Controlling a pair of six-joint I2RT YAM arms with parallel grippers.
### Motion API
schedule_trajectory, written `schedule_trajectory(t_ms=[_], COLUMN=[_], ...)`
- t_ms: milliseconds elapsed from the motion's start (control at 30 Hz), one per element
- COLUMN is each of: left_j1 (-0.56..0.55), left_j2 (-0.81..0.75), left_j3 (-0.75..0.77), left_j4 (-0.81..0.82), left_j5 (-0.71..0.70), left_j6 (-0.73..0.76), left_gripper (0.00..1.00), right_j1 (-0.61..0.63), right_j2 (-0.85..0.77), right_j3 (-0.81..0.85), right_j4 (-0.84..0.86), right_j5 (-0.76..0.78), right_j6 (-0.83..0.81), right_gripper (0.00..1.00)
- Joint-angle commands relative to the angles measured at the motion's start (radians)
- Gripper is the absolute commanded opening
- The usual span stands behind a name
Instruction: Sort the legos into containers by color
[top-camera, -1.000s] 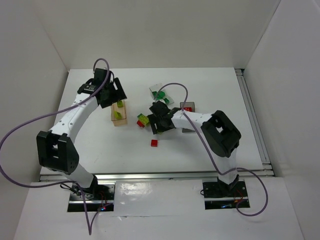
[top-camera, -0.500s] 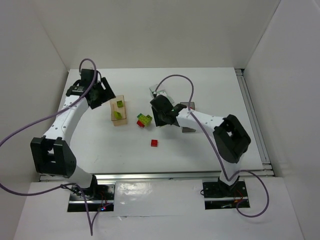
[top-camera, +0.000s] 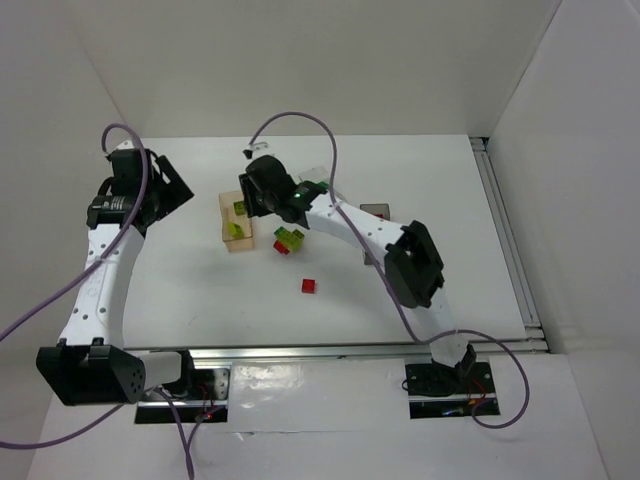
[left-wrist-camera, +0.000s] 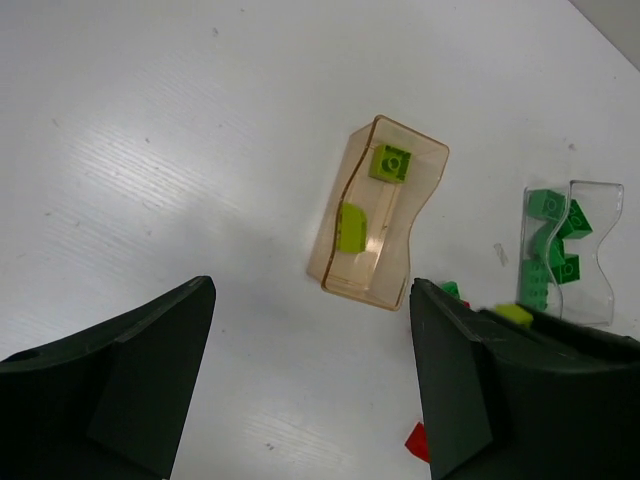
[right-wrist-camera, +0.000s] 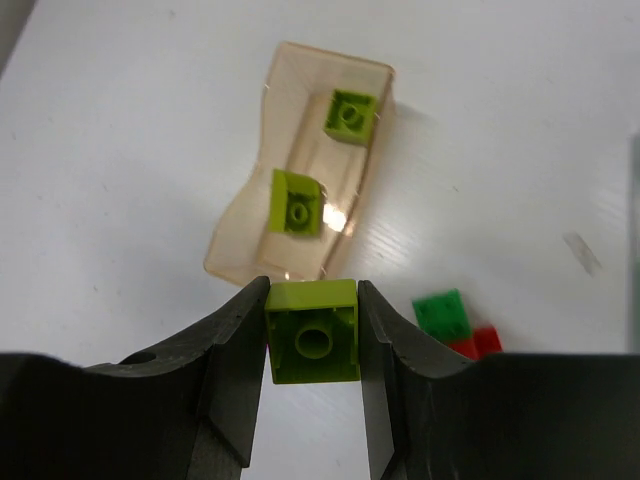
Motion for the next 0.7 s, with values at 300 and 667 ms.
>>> schedule_trajectory(t_ms=[300, 667], left_j1=[0.004, -0.017], left_j2=[-0.060, -0.051], left_j3=[-0.008, -0.053], left_j4=[-0.046, -0.011], left_j5=[-0.065, 0.053], left_j6=[0.037, 0.076], left_gripper=[0.87, 0.87], right_j1=[0.011, 0.023], right_j2=[0.417, -0.220], right_j3=[0.555, -0.259], right_j4=[-0.077, 0.046], right_j5=[-0.073, 0.078], right_j6=[-0.011, 0.055], right_gripper=[0.81, 0.73])
